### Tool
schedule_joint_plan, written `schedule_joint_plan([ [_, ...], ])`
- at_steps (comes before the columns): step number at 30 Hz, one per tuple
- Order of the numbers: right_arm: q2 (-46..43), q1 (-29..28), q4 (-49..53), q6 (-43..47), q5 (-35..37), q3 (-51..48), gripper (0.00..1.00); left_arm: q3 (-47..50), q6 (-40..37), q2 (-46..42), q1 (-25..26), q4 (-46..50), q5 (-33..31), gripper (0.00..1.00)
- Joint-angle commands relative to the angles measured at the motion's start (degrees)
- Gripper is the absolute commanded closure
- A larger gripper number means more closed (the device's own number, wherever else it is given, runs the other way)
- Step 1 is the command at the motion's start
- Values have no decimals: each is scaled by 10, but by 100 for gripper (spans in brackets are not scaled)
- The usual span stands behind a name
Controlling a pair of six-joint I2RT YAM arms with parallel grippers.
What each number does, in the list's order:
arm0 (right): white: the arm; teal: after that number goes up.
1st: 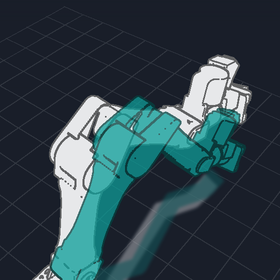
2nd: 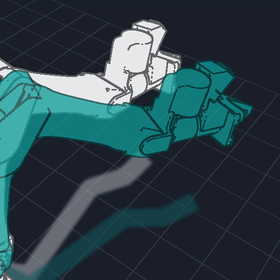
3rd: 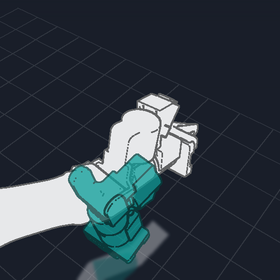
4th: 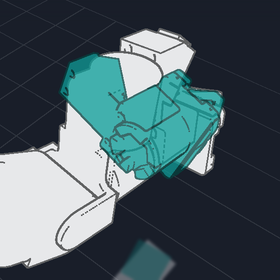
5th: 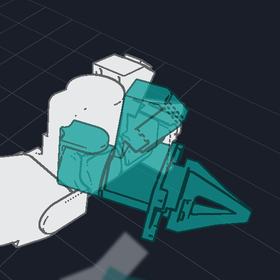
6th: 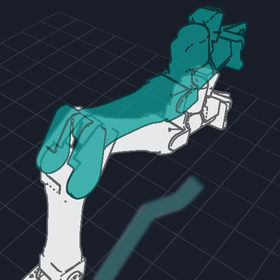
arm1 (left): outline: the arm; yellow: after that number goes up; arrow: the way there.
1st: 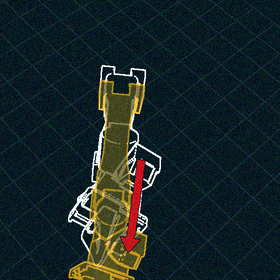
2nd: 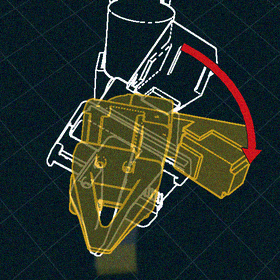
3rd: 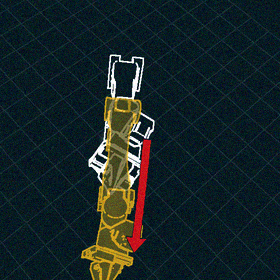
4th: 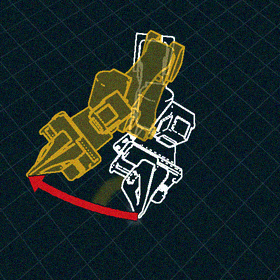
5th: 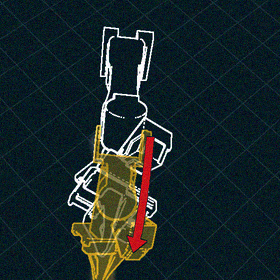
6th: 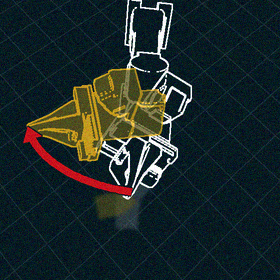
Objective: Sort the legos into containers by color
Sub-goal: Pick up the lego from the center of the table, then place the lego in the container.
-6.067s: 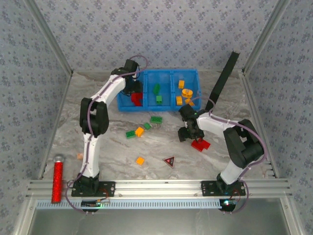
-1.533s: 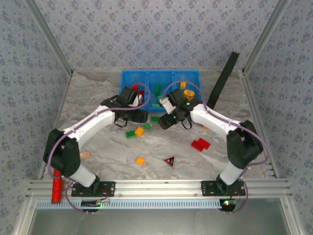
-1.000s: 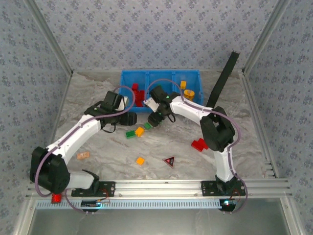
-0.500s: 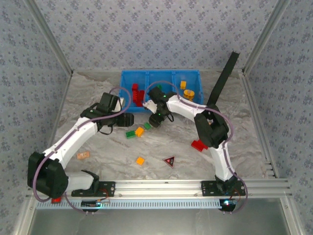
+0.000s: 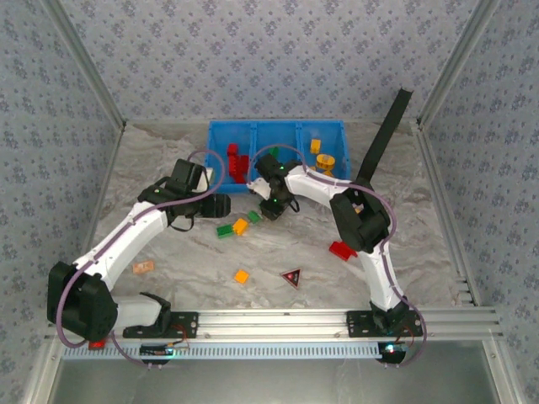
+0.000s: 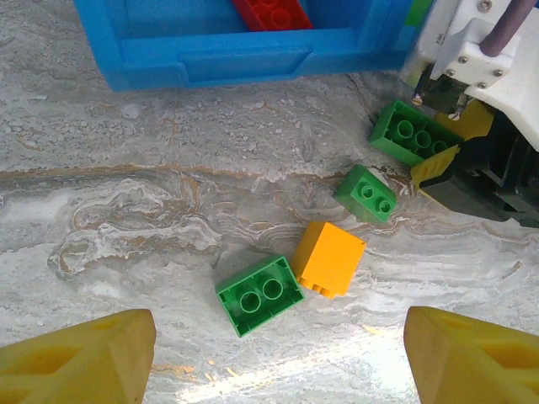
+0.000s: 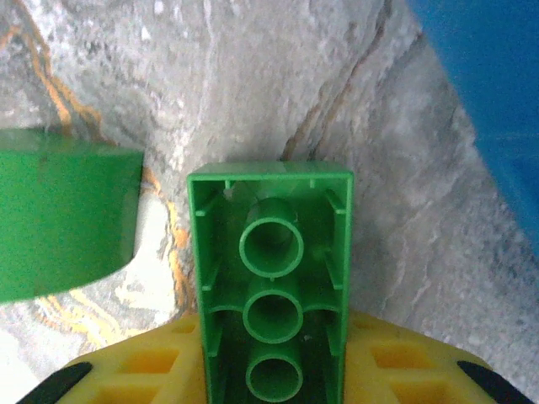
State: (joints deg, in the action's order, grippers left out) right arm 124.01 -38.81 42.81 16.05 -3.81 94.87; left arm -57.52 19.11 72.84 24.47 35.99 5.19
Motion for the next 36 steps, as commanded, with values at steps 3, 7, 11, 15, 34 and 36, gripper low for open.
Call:
schedule_joint_plan([
  [3,-87,17,22,-23,-23,-32,66,12,0,-12,-6,5,5,22],
  [7,-135,37,6,-34,-29,-25,67,18,-1,-12,-9,3,5,22],
  [11,-126,62,7,-59,8,23,67,20,-5,-16,-10,3,6,22],
  [15,-66,82,42,-71,25,107,67,21,-3,-27,-11,12,1,22],
  [34,151,108,132,-98,7,367,63,66,13,-35,-13,-9,0,22],
  [36,152,108,131,-97,6,363,60,68,14,-37,-13,-9,0,22],
])
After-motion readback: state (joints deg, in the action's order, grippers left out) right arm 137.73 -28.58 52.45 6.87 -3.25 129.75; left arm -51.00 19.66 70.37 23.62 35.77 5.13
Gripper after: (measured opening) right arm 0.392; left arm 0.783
